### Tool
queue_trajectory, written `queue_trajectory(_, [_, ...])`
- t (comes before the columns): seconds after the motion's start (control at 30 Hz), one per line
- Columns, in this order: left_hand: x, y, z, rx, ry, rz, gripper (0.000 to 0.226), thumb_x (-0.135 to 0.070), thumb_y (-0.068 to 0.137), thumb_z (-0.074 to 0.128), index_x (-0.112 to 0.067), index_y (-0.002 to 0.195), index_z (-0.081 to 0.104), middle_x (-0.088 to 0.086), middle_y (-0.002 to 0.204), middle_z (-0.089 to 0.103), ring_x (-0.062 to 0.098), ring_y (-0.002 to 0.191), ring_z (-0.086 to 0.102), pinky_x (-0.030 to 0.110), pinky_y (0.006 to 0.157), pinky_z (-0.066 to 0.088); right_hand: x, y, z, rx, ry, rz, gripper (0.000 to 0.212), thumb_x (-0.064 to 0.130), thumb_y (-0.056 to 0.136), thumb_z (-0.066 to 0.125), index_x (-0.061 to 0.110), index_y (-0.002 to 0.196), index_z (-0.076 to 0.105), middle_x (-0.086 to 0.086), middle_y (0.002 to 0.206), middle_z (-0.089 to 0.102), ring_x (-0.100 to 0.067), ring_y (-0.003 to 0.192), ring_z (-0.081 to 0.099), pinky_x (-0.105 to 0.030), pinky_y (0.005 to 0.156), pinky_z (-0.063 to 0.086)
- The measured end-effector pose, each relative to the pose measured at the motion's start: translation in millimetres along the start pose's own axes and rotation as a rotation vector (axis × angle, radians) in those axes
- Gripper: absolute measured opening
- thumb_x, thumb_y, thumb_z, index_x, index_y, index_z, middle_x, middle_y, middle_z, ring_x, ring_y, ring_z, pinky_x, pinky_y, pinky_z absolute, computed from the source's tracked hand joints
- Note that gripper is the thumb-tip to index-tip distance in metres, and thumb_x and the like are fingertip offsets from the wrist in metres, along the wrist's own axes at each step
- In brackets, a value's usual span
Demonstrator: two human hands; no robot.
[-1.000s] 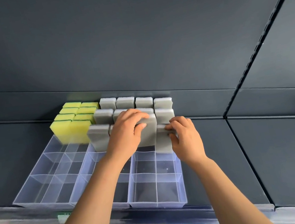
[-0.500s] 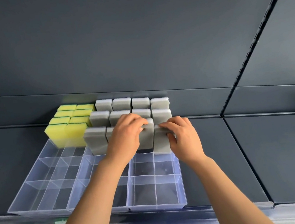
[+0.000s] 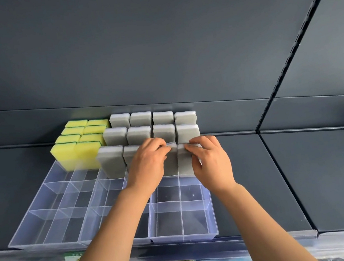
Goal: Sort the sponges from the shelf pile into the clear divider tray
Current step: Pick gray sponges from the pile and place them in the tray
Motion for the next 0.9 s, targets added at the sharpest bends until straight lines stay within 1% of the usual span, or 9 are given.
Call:
queue_trajectory(0.1, [1, -2, 1, 0.010, 0.021, 0.006, 0.021, 0.014, 0.067, 0.068, -0.001, 0.081, 0.069, 0.007, 0.086, 0.062, 0.029, 0.078, 0.055, 0.039, 0.061, 0.052, 1, -1, 0, -0.007, -0.033, 0.007, 0.038, -0.011, 0.068, 0.062, 0.012, 0.097, 0.072, 0.000, 0.097, 0.065, -0.023, 0.083, 0.054, -0.019, 0.061, 0.041])
queue_trajectory(0.2, [-2, -3, -2, 0.017, 0.050, 0.012, 0.024, 0.011, 0.065, 0.073, -0.001, 0.086, 0.070, 0.008, 0.087, 0.063, 0.030, 0.079, 0.057, 0.040, 0.062, 0.053, 4, -2, 2, 0.003, -0.049, 0.002, 0.040, -0.010, 0.067, 0.060, 0.010, 0.101, 0.070, -0.002, 0.099, 0.066, -0.026, 0.082, 0.056, -0.027, 0.065, 0.049])
queue_trajectory(0.27, [-5, -3, -6, 0.013, 0.077, 0.014, 0.026, 0.004, 0.066, 0.077, -0.002, 0.090, 0.070, 0.008, 0.090, 0.064, 0.030, 0.081, 0.059, 0.039, 0.067, 0.053, 6, -3, 2, 0.038, -0.049, 0.014, 0.044, -0.008, 0.068, 0.058, 0.008, 0.108, 0.066, -0.004, 0.105, 0.065, -0.028, 0.089, 0.057, -0.034, 0.070, 0.052])
queue_trajectory(0.33, [-7, -6, -9, 0.010, 0.108, 0.012, 0.028, -0.003, 0.066, 0.079, -0.004, 0.092, 0.069, 0.007, 0.092, 0.064, 0.030, 0.083, 0.059, 0.038, 0.070, 0.052, 8, -6, 0, 0.068, -0.061, 0.041, 0.051, -0.006, 0.067, 0.058, 0.006, 0.116, 0.061, -0.006, 0.114, 0.064, -0.029, 0.101, 0.057, -0.036, 0.077, 0.052])
queue_trajectory(0.4, [-11, -8, -11, 0.002, 0.122, 0.009, 0.032, -0.007, 0.066, 0.080, -0.005, 0.096, 0.069, 0.006, 0.095, 0.065, 0.029, 0.089, 0.060, 0.039, 0.074, 0.051, 7, -11, -3, 0.094, -0.083, 0.065, 0.055, -0.004, 0.068, 0.060, 0.006, 0.122, 0.057, -0.009, 0.126, 0.059, -0.030, 0.115, 0.053, -0.036, 0.085, 0.048])
queue_trajectory(0.47, [-18, -9, -12, -0.001, 0.126, 0.020, 0.037, -0.007, 0.066, 0.079, -0.005, 0.101, 0.068, 0.007, 0.100, 0.065, 0.029, 0.096, 0.060, 0.040, 0.079, 0.051, 3, -17, -5, 0.114, -0.107, 0.081, 0.056, -0.001, 0.070, 0.062, 0.006, 0.124, 0.055, -0.011, 0.132, 0.055, -0.030, 0.122, 0.050, -0.037, 0.091, 0.045])
queue_trajectory(0.6, [-44, -8, -9, -0.007, 0.156, 0.069, 0.041, -0.007, 0.064, 0.079, -0.005, 0.103, 0.067, 0.010, 0.108, 0.065, 0.030, 0.106, 0.059, 0.042, 0.087, 0.048, -14, -30, -16, 0.134, -0.158, 0.127, 0.053, 0.009, 0.072, 0.070, 0.006, 0.122, 0.056, -0.014, 0.132, 0.054, -0.032, 0.122, 0.050, -0.041, 0.089, 0.048])
queue_trajectory(0.77, [-85, 0, 10, 0.022, 0.130, 0.140, 0.045, -0.003, 0.059, 0.080, -0.006, 0.102, 0.067, 0.011, 0.108, 0.065, 0.031, 0.107, 0.059, 0.040, 0.086, 0.049, -47, -53, -43, 0.172, -0.252, 0.206, 0.056, 0.018, 0.068, 0.079, 0.005, 0.119, 0.059, -0.016, 0.127, 0.058, -0.034, 0.119, 0.053, -0.043, 0.088, 0.049])
queue_trajectory(0.9, [-133, 7, 39, 0.080, 0.125, 0.200, 0.049, -0.005, 0.058, 0.082, -0.006, 0.104, 0.067, 0.012, 0.110, 0.065, 0.032, 0.109, 0.059, 0.041, 0.087, 0.050, -88, -76, -75, 0.195, -0.330, 0.292, 0.059, 0.022, 0.062, 0.083, 0.007, 0.115, 0.062, -0.015, 0.124, 0.060, -0.034, 0.117, 0.055, -0.044, 0.088, 0.049])
Point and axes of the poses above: each hand's wrist, its own y-axis towards the middle knuckle, its own z-axis out of the palm, x = y × z, the point moved 9 cm from there along y, towards the middle knuckle
